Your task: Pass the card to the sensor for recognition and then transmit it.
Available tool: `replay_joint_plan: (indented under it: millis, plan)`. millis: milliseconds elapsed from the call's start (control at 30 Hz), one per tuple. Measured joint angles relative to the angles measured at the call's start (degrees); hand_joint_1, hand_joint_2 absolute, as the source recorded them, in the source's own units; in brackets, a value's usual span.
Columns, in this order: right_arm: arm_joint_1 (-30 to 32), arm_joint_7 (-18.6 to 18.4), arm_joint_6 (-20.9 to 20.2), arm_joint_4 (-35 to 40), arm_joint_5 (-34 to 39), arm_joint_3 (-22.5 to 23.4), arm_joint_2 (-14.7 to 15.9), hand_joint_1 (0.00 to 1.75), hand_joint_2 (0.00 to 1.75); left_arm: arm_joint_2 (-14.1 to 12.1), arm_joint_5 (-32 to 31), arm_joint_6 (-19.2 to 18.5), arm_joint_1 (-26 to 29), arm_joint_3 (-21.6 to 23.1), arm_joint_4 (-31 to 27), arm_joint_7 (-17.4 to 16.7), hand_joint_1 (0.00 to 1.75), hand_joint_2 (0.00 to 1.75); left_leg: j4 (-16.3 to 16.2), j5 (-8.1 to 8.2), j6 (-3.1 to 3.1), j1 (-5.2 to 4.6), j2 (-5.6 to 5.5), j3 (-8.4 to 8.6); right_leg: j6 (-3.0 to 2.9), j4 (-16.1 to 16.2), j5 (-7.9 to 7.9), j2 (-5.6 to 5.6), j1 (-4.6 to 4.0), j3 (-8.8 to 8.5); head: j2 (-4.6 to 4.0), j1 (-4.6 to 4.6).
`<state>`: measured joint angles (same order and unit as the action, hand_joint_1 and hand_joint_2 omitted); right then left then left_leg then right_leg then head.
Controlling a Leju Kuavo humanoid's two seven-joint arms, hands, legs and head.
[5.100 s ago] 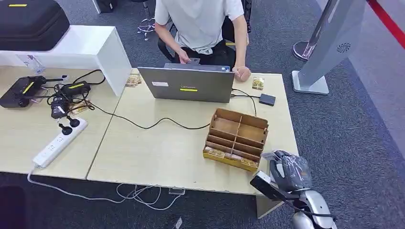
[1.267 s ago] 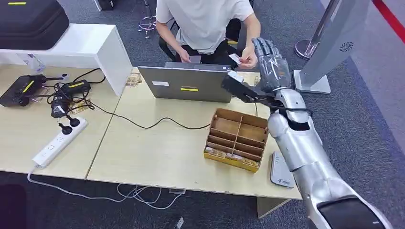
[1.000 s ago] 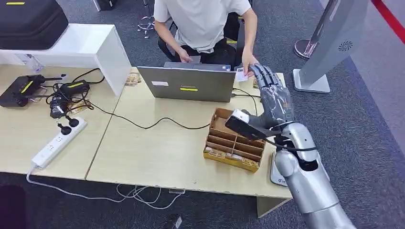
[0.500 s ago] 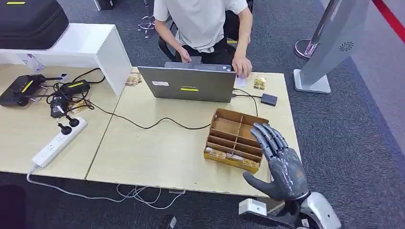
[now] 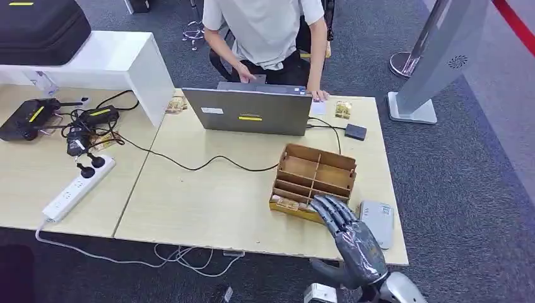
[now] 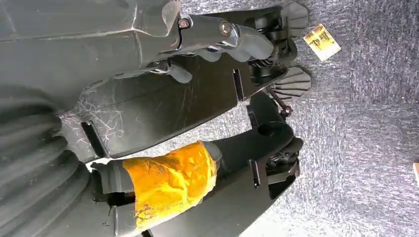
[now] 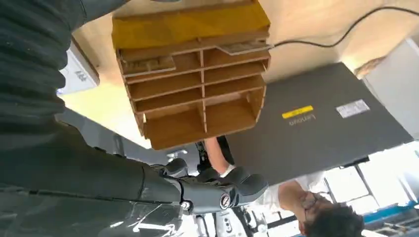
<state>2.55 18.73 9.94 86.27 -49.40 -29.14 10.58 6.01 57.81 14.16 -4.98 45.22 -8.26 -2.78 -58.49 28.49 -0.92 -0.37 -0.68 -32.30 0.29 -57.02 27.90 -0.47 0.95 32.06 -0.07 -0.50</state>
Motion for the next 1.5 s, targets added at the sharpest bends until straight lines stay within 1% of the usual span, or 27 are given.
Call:
replay_joint_plan:
  millis: [67, 133, 233, 333, 500, 667, 833, 1033, 1500]
  plan:
    - [-0.78, -0.72, 0.46, -2.67, -1.03, -0.66, -0.61, 0.0, 1.75, 0.0, -0.22, 0.0, -0.01, 0.0, 0.0, 0.0, 0.0, 1.75, 0.0, 0.0, 0.0, 0.0, 0.0, 0.0, 0.0, 0.0, 0.0, 0.02, 0.0, 0.0, 0.0, 0.0]
    - [-2.15, -1.31, 2.3, -6.41, -2.34, -1.0, -1.68, 0.0, 1.75, 0.0, -0.42, -0.02, -0.02, 0.0, 0.0, 0.0, 0.0, 1.75, 0.0, 0.0, 0.0, 0.01, 0.02, 0.02, 0.0, 0.0, 0.0, 0.03, 0.0, 0.0, 0.0, 0.0]
    - [-4.9, -1.31, 4.61, -13.25, -2.58, -1.51, -3.35, 0.0, 1.75, -0.02, -0.74, -0.04, -0.03, 0.0, 0.0, 0.0, 0.0, 1.75, 0.0, -0.03, 0.01, 0.01, 0.03, 0.03, 0.0, -0.01, -0.01, 0.02, -0.01, -0.01, 0.0, 0.02]
    - [-7.19, -1.11, 5.59, -18.89, -2.12, -1.68, -4.76, 0.0, 1.75, -0.09, -0.79, -0.02, -0.03, 0.0, 0.0, 0.02, 0.0, 1.75, 0.0, -0.04, 0.0, 0.01, 0.02, 0.04, 0.0, -0.02, -0.01, 0.02, 0.0, -0.02, 0.0, 0.0]
    - [-9.88, -1.14, 7.04, -25.5, -1.6, -1.62, -6.16, 0.0, 1.75, -0.3, -0.7, 0.33, -0.03, 0.0, 0.0, 0.31, 0.0, 1.75, 0.0, -0.04, 0.0, 0.01, 0.02, 0.03, 0.0, -0.02, -0.01, 0.02, 0.0, -0.02, 0.0, 0.02]
    - [-11.24, -1.09, 8.26, -29.88, -1.6, 0.16, -6.62, 0.0, 1.75, -0.48, -0.24, 0.35, -0.02, 0.0, 0.0, 0.46, 0.0, 1.75, 0.0, -0.03, 0.0, 0.01, 0.01, 0.01, 0.0, -0.01, 0.0, 0.01, 0.0, -0.01, 0.0, 0.02]
    - [-11.43, -0.7, 8.39, -31.89, -1.6, 1.55, -6.73, 0.0, 1.75, -0.5, 0.07, 0.44, -0.02, 0.0, 0.0, 0.44, 0.0, 1.75, 0.0, -0.03, 0.0, 0.0, 0.02, 0.02, 0.0, -0.01, -0.01, 0.01, 0.0, -0.01, 0.0, 0.0]
    - [-11.45, -0.28, 8.33, -32.37, -1.68, 2.82, -7.04, 0.0, 1.75, -0.5, 0.39, 0.68, -0.02, 0.0, 0.0, 0.46, 0.0, 1.75, 0.0, -0.03, 0.0, 0.01, 0.01, 0.03, 0.0, -0.01, -0.01, 0.01, 0.0, -0.02, 0.0, 0.02]
    - [-10.92, 0.04, 7.47, -30.62, -1.7, 4.57, -7.23, 0.0, 1.75, -0.52, 1.27, 0.87, -0.02, 0.0, 0.0, 0.61, 0.0, 1.75, 0.0, -0.03, 0.0, 0.01, 0.02, 0.03, 0.0, -0.01, -0.01, 0.02, 0.0, -0.01, 0.0, 0.02]
